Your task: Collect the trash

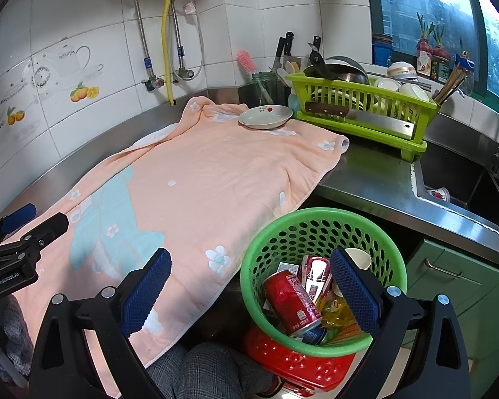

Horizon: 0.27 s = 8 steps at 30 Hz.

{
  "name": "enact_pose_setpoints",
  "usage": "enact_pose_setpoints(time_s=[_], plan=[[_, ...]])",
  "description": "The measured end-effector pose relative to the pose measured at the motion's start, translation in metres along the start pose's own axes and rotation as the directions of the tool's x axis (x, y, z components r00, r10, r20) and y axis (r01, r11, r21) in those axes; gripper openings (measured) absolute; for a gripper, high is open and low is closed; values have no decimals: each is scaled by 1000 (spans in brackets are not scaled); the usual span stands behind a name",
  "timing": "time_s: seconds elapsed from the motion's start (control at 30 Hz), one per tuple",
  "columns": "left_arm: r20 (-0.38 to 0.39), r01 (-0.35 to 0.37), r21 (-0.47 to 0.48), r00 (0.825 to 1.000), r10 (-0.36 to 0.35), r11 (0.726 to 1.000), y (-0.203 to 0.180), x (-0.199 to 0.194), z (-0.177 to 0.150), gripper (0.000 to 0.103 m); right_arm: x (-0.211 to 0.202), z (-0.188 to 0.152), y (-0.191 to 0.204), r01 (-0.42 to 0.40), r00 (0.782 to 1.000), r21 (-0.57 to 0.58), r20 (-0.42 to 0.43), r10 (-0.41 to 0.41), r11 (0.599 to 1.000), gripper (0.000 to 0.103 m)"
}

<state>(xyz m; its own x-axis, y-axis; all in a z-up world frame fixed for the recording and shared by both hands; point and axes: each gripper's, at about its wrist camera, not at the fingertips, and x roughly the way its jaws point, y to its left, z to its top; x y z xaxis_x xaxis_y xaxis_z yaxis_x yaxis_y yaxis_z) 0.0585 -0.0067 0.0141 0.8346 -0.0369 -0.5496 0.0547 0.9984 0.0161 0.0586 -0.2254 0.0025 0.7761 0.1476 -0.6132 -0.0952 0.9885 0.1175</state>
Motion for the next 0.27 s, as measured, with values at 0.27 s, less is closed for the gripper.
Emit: enact_pose_setpoints(time_s=[0.27], plan=[[-5, -4, -3, 1000, 4, 1000, 1, 1, -1, 96, 2, -1, -3, 0, 1000, 12, -2, 0, 1000, 93]])
